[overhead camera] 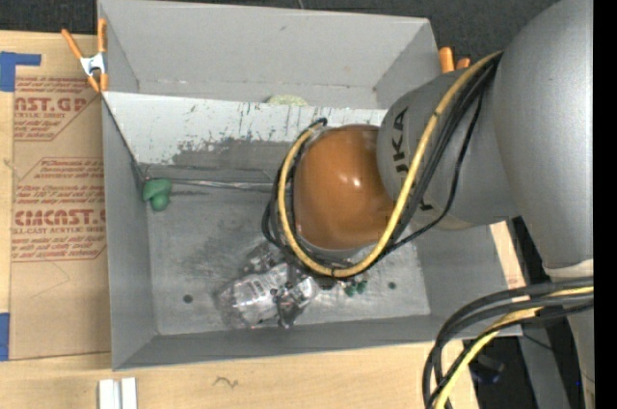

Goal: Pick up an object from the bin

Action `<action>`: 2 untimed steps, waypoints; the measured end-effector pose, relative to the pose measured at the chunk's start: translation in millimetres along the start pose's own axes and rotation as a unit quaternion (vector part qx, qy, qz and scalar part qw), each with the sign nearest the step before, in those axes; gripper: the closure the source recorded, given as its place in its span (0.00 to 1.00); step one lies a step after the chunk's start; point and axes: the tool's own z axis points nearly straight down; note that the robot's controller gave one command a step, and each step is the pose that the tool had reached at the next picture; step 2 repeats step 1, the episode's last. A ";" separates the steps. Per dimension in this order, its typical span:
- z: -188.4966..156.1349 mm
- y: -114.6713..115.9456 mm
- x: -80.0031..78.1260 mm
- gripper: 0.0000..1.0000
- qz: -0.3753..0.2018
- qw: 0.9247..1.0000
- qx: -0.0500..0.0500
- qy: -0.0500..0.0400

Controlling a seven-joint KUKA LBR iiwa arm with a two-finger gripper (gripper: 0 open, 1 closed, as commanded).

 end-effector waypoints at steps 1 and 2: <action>-12.6 -0.2 -1.8 1.00 0.000 1.000 0.001 -0.003; -12.6 -0.2 -1.8 1.00 0.000 1.000 0.001 -0.003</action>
Offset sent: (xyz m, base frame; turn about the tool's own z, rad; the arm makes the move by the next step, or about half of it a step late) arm 0.0000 0.0001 0.0821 0.0000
